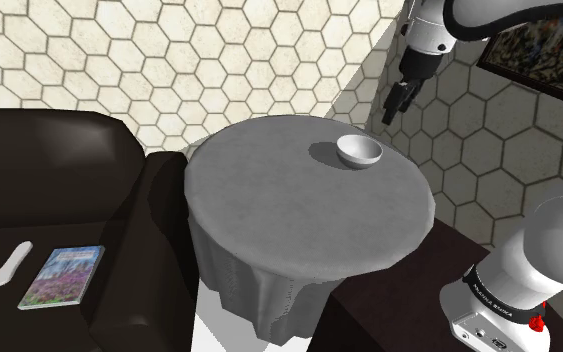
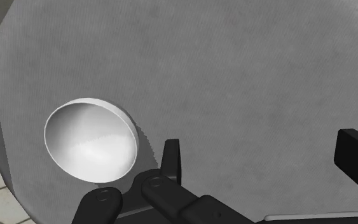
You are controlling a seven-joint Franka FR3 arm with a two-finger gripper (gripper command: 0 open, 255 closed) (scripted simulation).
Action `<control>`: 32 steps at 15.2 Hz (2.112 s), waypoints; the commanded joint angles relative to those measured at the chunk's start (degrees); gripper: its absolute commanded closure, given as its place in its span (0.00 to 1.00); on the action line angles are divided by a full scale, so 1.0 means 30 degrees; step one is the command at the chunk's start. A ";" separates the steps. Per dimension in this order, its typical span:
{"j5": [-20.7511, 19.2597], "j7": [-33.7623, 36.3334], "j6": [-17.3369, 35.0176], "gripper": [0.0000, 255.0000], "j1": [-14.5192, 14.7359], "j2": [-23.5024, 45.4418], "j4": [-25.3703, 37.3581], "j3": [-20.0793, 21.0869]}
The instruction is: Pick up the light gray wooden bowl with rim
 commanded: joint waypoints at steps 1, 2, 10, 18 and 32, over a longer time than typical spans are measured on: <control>-0.0202 -0.0351 0.1226 0.00 -0.0157 0.0979 -0.0147 -0.0341; -0.0293 -0.0513 0.1879 0.00 -0.0231 0.1502 -0.0251 -0.0508; -0.0673 -0.1869 0.6865 0.00 -0.0709 0.6463 -0.0054 -0.1809; 0.0090 -0.3679 1.0909 0.00 -0.1047 1.2286 0.1913 -0.2838; 0.1945 -0.5701 1.4703 0.00 -0.1901 1.8513 0.4412 -0.2681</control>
